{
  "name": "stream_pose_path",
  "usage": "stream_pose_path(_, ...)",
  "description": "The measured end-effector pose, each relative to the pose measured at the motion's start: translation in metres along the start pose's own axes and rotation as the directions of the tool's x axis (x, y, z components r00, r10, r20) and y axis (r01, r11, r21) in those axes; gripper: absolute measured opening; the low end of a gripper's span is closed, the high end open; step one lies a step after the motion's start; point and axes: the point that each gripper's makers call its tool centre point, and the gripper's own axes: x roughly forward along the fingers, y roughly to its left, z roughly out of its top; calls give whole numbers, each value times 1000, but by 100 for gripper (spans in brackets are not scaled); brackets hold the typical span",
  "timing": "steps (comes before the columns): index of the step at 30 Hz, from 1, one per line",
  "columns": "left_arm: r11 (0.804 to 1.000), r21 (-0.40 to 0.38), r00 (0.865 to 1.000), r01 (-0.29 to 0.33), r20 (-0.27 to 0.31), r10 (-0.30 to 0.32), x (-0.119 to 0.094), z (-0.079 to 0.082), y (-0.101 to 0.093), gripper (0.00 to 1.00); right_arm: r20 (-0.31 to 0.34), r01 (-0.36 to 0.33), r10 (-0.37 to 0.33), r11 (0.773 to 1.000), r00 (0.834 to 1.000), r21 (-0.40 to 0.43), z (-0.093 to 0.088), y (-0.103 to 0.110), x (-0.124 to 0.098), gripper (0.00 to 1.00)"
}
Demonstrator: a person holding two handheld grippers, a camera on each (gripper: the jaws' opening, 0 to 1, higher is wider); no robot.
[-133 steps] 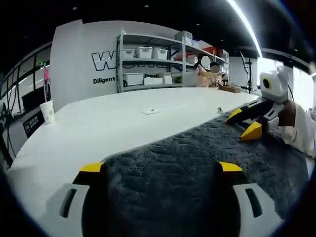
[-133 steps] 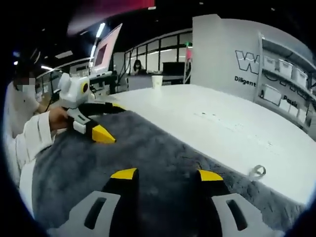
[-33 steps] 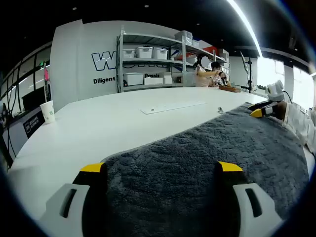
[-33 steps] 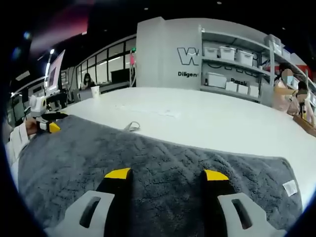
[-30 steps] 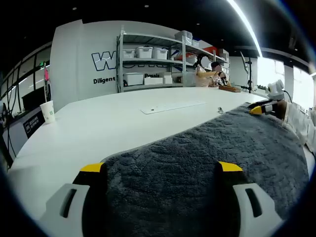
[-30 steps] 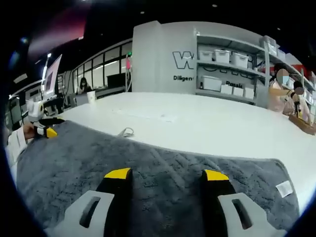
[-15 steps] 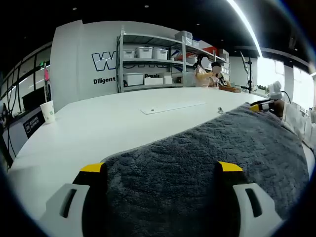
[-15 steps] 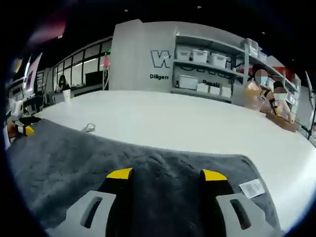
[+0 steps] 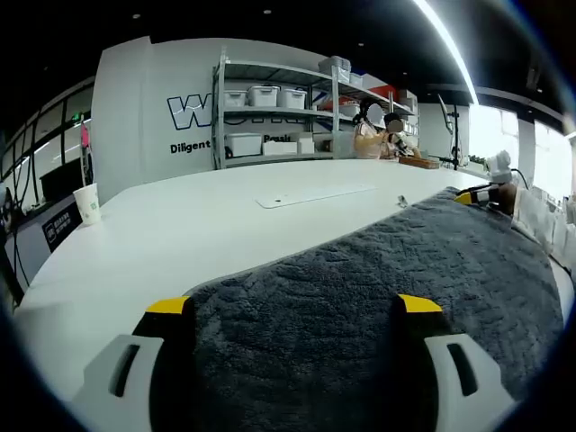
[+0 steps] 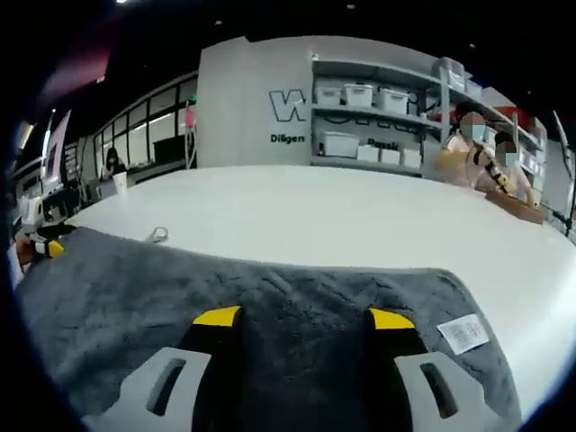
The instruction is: Open the folded towel by lifting each exposed corner and separating the folded layers until the towel lies flat within the target outline without major curled edges
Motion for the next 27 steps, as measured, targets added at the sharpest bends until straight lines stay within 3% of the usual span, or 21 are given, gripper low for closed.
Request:
stream_pose_path(11, 1000, 0, 1000, 4, 4, -4, 1, 0, 0, 90, 52, -8, 8, 1000, 999, 9, 13, -10, -24, 51)
stream_pose_path(18, 1000, 3, 1000, 8, 8, -8, 1, 0, 0, 90, -42, -19, 17, 999, 999, -43, -15, -12, -27, 53)
stream_pose_path(27, 1000, 9, 1000, 11, 7, -11, 1, 0, 1, 90, -20, -60, 60, 998, 998, -7, -17, -5, -32, 55)
